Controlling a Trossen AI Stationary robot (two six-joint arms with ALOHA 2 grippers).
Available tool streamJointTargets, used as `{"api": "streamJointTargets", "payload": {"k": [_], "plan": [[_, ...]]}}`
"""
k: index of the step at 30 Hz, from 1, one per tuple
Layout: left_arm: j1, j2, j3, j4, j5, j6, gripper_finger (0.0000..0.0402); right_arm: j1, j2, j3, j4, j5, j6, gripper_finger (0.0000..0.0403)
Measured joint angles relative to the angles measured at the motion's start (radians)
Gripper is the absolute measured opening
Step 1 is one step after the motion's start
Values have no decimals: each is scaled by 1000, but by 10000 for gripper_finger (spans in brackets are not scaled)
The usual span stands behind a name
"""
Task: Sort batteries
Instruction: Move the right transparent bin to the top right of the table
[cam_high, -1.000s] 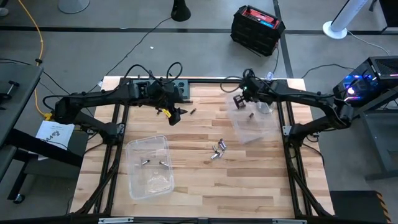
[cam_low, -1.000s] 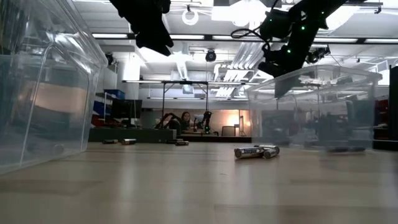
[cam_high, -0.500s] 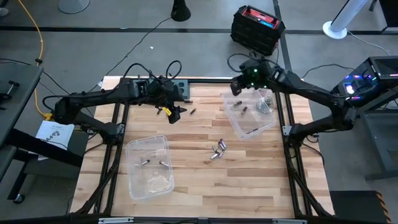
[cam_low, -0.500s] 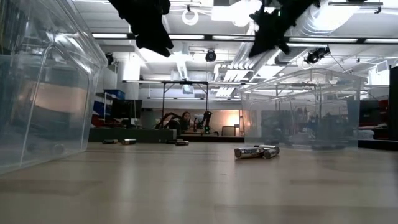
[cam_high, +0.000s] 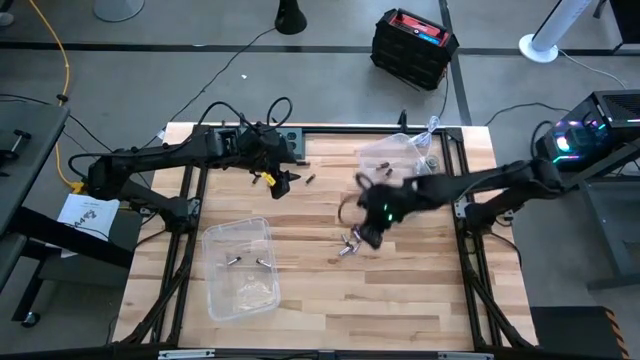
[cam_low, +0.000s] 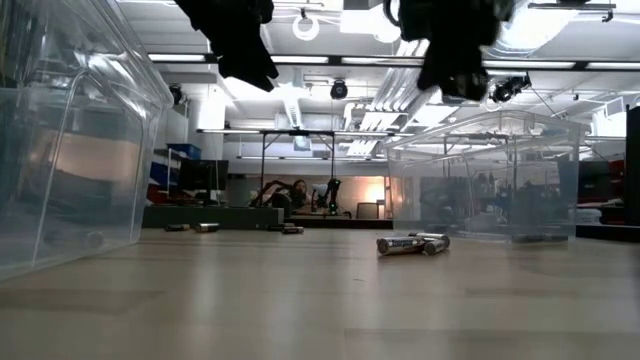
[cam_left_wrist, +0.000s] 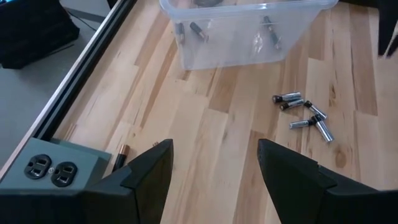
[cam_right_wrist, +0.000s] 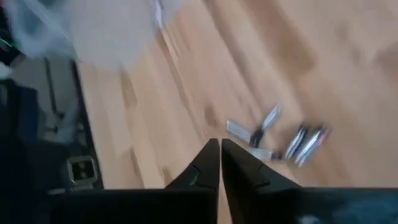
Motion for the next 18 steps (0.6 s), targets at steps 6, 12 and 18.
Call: {"api": "streamJointTargets", "payload": {"k": [6, 12, 18], "plan": [[0, 0, 0, -4, 1, 0, 225, 79, 114, -45, 101, 81, 120, 102], [0, 0, 0, -44, 0, 1, 225, 80, 257, 8, 132, -21, 71, 168], [0, 0, 0, -40, 1, 11, 225, 58, 257, 100, 31, 80, -7, 158]]}}
